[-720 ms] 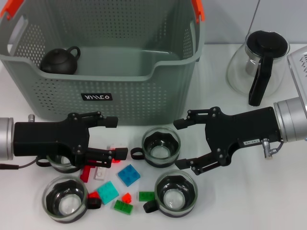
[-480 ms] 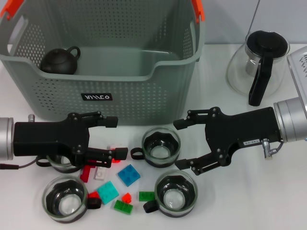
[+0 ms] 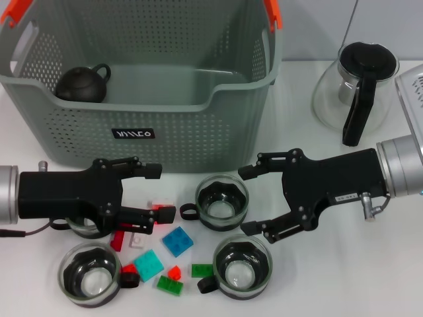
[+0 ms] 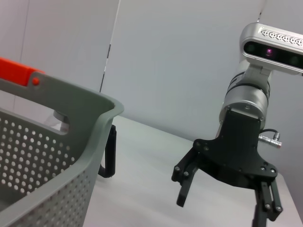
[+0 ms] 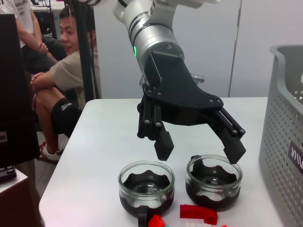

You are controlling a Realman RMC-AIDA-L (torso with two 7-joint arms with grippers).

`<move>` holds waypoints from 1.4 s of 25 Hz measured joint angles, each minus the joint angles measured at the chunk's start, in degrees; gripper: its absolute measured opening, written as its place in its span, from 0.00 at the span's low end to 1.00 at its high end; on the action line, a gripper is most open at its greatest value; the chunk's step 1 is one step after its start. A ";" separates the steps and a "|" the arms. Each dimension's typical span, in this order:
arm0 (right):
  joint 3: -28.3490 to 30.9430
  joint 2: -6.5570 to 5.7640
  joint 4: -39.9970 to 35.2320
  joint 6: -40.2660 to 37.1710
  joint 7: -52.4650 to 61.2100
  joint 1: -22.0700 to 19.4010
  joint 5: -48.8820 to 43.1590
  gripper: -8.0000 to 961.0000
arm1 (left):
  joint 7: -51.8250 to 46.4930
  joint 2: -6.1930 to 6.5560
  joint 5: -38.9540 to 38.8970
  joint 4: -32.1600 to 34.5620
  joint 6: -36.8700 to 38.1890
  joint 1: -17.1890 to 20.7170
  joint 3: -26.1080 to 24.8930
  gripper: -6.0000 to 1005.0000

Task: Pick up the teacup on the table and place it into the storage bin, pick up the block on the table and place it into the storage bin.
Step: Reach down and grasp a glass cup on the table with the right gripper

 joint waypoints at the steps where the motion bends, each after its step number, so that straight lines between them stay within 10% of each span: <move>1: 0.00 0.00 0.00 -0.37 -0.16 -0.01 0.03 0.98 | 0.00 0.00 0.00 0.00 0.00 0.00 0.00 0.93; 16: -3.23 0.56 -6.58 -9.11 -0.16 0.64 -8.36 0.98 | -0.37 0.00 0.36 -0.80 -0.30 0.34 -0.14 0.93; 35: -25.23 1.27 -9.54 -4.18 12.13 8.15 -14.22 0.98 | -0.08 -0.70 0.00 -3.77 -1.38 0.31 -0.14 0.93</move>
